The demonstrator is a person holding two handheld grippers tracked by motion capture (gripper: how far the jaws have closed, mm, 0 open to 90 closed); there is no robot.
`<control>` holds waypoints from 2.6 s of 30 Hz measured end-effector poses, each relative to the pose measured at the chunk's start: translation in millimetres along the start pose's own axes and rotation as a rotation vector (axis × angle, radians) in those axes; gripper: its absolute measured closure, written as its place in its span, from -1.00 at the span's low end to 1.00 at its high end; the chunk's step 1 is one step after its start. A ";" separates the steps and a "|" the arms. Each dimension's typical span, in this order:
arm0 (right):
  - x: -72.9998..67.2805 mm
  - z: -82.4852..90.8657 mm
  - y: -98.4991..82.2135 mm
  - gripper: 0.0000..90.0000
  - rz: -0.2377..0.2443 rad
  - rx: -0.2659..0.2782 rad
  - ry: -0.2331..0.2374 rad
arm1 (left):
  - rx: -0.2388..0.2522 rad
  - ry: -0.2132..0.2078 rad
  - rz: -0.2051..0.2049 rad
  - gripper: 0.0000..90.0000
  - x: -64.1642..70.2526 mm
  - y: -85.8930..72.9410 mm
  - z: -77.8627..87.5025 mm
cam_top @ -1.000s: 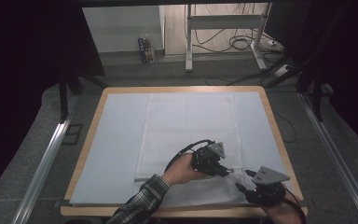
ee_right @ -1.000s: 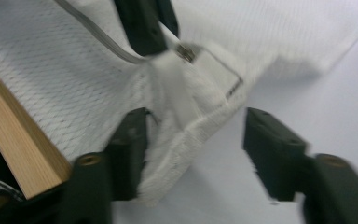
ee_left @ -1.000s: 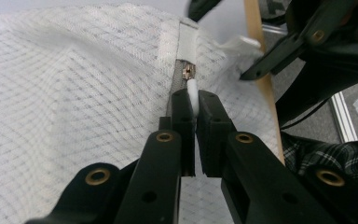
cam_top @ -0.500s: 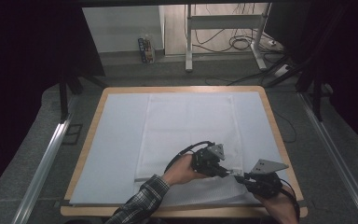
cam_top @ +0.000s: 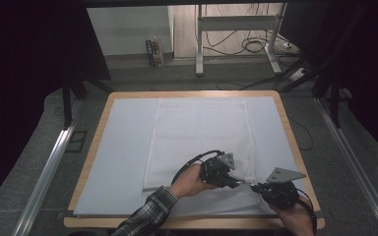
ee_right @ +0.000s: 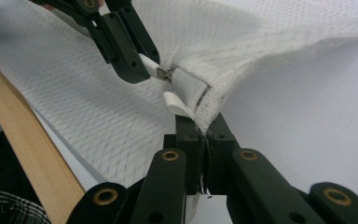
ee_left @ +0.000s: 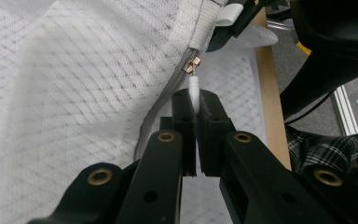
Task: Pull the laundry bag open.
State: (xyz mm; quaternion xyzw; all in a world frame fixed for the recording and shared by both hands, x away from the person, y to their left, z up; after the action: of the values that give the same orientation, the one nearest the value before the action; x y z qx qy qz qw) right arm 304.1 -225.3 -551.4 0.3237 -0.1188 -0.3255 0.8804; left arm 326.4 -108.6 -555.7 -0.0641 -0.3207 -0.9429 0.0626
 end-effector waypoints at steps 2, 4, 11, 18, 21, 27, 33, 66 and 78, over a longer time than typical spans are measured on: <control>2.5 1.0 -0.9 0.91 -0.009 -0.002 -0.018 | -0.033 0.039 0.009 0.95 -4.5 -6.3 -1.0; 4.8 3.3 -2.2 0.91 -0.029 0.015 0.001 | 0.000 0.007 0.041 0.95 -5.9 -9.6 0.6; 2.3 1.9 -3.0 0.91 -0.008 0.001 -0.005 | -0.024 0.005 0.036 0.95 -5.4 -18.6 2.2; -0.8 1.4 -3.1 0.90 0.011 -0.006 -0.002 | -0.032 -0.008 0.027 0.95 -1.7 -23.3 7.0; -3.2 0.6 -3.0 0.90 0.022 -0.010 0.008 | -0.028 -0.007 0.033 0.95 0.6 -24.9 8.0; -4.4 0.5 -4.1 0.91 0.018 -0.015 0.006 | -0.027 -0.013 0.057 0.95 1.0 -32.0 6.8; -4.5 0.1 -4.8 0.90 0.010 -0.014 0.018 | -0.027 -0.009 0.063 0.95 -1.0 -41.1 10.6; 1.1 1.1 -9.5 0.90 -0.013 -0.019 0.003 | -0.053 0.033 0.114 0.95 -2.5 -74.3 23.5; 0.3 1.6 -9.8 0.90 -0.020 -0.015 0.016 | -0.038 0.049 0.126 0.94 2.3 -82.7 34.2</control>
State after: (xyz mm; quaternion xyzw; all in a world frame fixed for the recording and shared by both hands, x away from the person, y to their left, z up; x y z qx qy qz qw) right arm 298.8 -231.9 -556.5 0.3207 -0.1063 -0.3325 0.8805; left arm 313.7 -22.8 -577.8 -0.0621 -0.2963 -0.9444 0.1286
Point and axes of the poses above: each handheld gripper's, and its own axes: z roughly backward along the jaws, y roughly out of its top, x roughly to its right, the point moved 9 cm from there along -z, roughly forward along the jaws, and after that the axes turned 7 degrees about -x, right-handed, at the moved point
